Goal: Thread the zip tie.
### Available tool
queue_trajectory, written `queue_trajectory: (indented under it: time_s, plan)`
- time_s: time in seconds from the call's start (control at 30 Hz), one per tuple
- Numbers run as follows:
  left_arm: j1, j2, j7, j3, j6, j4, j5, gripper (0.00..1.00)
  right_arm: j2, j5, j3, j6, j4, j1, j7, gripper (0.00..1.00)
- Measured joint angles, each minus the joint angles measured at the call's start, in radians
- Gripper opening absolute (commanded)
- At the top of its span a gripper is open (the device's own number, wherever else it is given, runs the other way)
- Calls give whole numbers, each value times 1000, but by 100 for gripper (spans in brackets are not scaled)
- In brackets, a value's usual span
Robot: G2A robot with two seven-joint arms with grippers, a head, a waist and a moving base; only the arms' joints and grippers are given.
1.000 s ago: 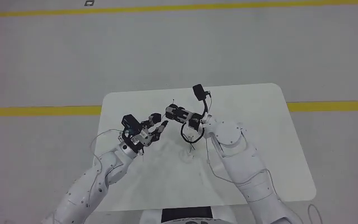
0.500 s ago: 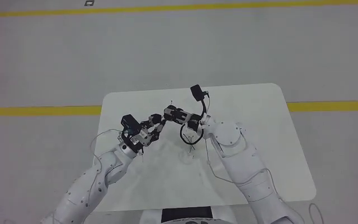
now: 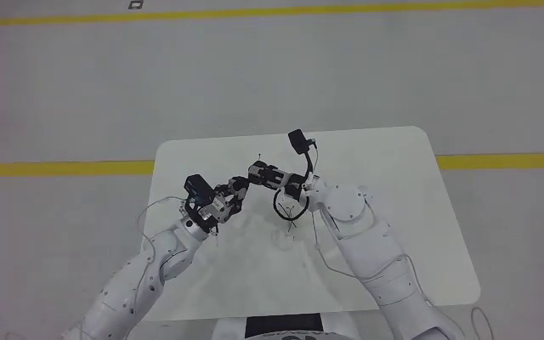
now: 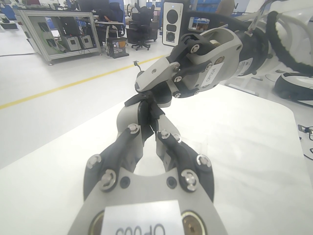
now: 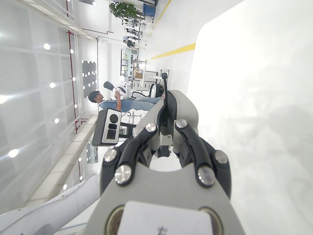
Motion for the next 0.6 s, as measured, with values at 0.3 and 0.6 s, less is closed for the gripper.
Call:
queue_trajectory:
  time_s: [0.3,0.6]
  plan:
    - [2,4,1,-7,0,4,-27,0,10,22,3,10,2,5,-4,100]
    - [18,22,-24,-35,0,-16,-91,0,24,19,31,10,-31,-10,-25,100]
